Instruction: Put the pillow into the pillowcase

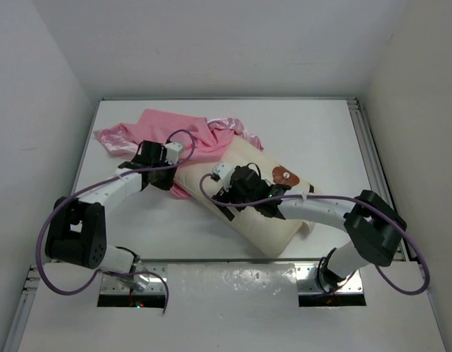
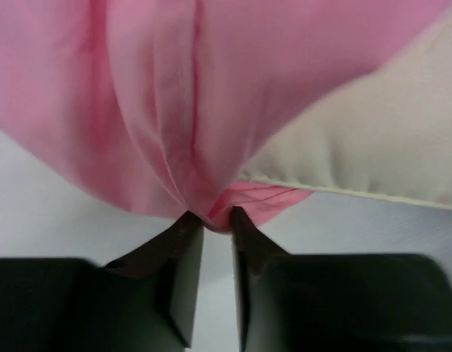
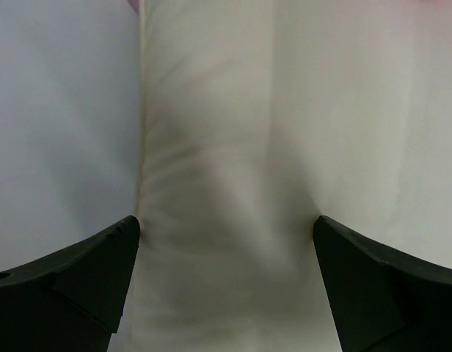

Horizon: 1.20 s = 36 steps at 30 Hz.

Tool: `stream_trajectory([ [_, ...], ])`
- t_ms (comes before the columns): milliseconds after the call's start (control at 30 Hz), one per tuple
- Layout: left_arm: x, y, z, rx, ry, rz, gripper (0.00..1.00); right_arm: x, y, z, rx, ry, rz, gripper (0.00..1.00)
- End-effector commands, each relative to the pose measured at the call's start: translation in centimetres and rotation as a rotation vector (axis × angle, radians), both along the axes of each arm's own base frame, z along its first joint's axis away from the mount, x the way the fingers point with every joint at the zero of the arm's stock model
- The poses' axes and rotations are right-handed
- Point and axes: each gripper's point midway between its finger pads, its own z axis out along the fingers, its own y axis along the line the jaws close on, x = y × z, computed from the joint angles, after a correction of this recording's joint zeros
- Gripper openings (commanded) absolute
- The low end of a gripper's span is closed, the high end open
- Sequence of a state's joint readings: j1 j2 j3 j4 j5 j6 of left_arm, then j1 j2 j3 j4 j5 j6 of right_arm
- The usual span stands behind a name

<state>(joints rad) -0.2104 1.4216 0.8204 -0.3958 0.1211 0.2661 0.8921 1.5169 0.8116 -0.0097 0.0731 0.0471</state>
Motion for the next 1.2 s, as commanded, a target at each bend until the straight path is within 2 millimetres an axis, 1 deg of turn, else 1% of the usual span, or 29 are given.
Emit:
stream_trajectory([
  [0,1.9,-2.3,1.7,-0.108,-0.095,-0.050,0.11,0.0,1.9,-0.8,0.055,0.038,-0.033,0.98],
  [33,1.7,-2.8,1.8,-0.129,-0.095,-0.068,0.00,0.1,2.3,-1.9,0.052,0.055,-0.031,0.87],
  [100,1.4,-3.1,1.9,-0.139,-0.093,-0.082,0.00,0.7,2.9,-2.2,0.055,0.090,-0.044,0.66],
  [133,1.3,-3.4,2.1,-0.148,-0.093,-0.094,0.00,0.8,3.1,-2.5,0.048,0.106,-0.045,0.48],
  [167,1.2,-3.5,2.0,-0.149,-0.090,-0.101,0.00,1.1,3.2,-2.8,0.045,0.116,-0.054,0.14],
  [200,1.1,-3.6,2.3,-0.153,-0.101,-0.109,0.00,1.5,3.4,-2.3,0.058,0.108,-0.063,0.04],
  [233,1.0,-3.5,2.4,-0.154,-0.102,-0.111,0.00,1.7,3.5,-2.0,0.073,0.101,-0.068,0.00],
  [333,0.7,-4.0,3.6,-0.160,-0.111,-0.147,0.00,3.1,3.9,0.9,0.174,0.066,-0.097,0.00],
  [367,0.6,-4.1,4.6,-0.140,-0.114,-0.185,0.00,3.7,3.9,2.3,0.216,0.052,-0.116,0.00],
  [400,1.0,-5.0,6.7,-0.113,-0.164,-0.242,0.00,4.4,4.3,3.9,0.258,0.027,-0.125,0.00],
  [433,0.8,-5.4,7.6,-0.102,-0.176,-0.274,0.00,5.0,4.5,5.0,0.284,0.009,-0.136,0.00],
  [467,-0.1,-5.6,8.1,-0.093,-0.151,-0.304,0.00,5.7,4.6,6.1,0.315,-0.004,-0.159,0.00],
  [500,-0.8,-6.5,9.1,-0.103,-0.155,-0.357,0.00,6.9,5.0,8.3,0.366,-0.045,-0.184,0.00],
  [533,-1.0,-6.9,9.9,-0.084,-0.170,-0.410,0.00,7.6,5.1,9.2,0.391,-0.059,-0.204,0.00],
  [567,-1.8,-7.2,10.9,-0.077,-0.164,-0.444,0.00,8.8,5.3,11.0,0.449,-0.073,-0.237,0.00],
  [633,-3.7,-8.5,11.7,-0.080,-0.140,-0.554,0.00,10.3,5.6,13.1,0.530,-0.105,-0.274,0.00],
  [667,-4.3,-9.0,12.3,-0.094,-0.144,-0.584,0.00,11.4,5.9,14.9,0.588,-0.124,-0.292,0.00],
  [767,-6.9,-11.1,13.3,-0.201,-0.113,-0.713,0.00,12.5,6.8,15.5,0.624,-0.125,-0.327,0.00],
  [833,-7.8,-11.4,13.2,-0.222,-0.099,-0.768,0.00,12.5,7.5,13.8,0.629,-0.073,-0.331,0.00],
  [867,-8.1,-11.5,12.9,-0.238,-0.093,-0.790,0.00,12.2,7.7,12.0,0.614,-0.034,-0.327,0.00],
  [900,-8.1,-11.4,12.8,-0.243,-0.090,-0.788,0.00,11.9,7.8,11.2,0.610,-0.011,-0.316,0.00],
  [933,-8.1,-11.3,12.6,-0.244,-0.088,-0.787,0.00,10.9,7.9,9.8,0.605,0.046,-0.268,0.00],
  [967,-7.8,-10.8,12.5,-0.240,-0.086,-0.769,0.10,10.3,7.9,9.4,0.602,0.068,-0.240,0.08],
  [1000,-7.7,-10.4,12.5,-0.231,-0.084,-0.767,0.22,9.6,7.7,9.8,0.608,0.080,-0.205,0.23],
  [1033,-7.7,-10.0,12.5,-0.222,-0.081,-0.765,0.34,9.2,6.6,9.1,0.591,0.087,-0.190,0.61],
  [1067,-7.4,-9.3,12.6,-0.209,-0.081,-0.750,0.58,8.8,6.1,9.3,0.593,0.094,-0.168,0.72],
  [1100,-7.4,-9.0,13.3,-0.196,-0.092,-0.770,0.66,9.1,4.6,10.8,0.605,0.057,-0.176,0.80],
  [1133,-7.0,-8.7,13.5,-0.190,-0.090,-0.762,0.71,8.8,3.3,9.9,0.583,0.063,-0.196,0.90],
  [1167,-6.7,-8.6,13.9,-0.187,-0.098,-0.763,0.77,8.9,2.3,10.1,0.576,0.055,-0.203,0.93],
])
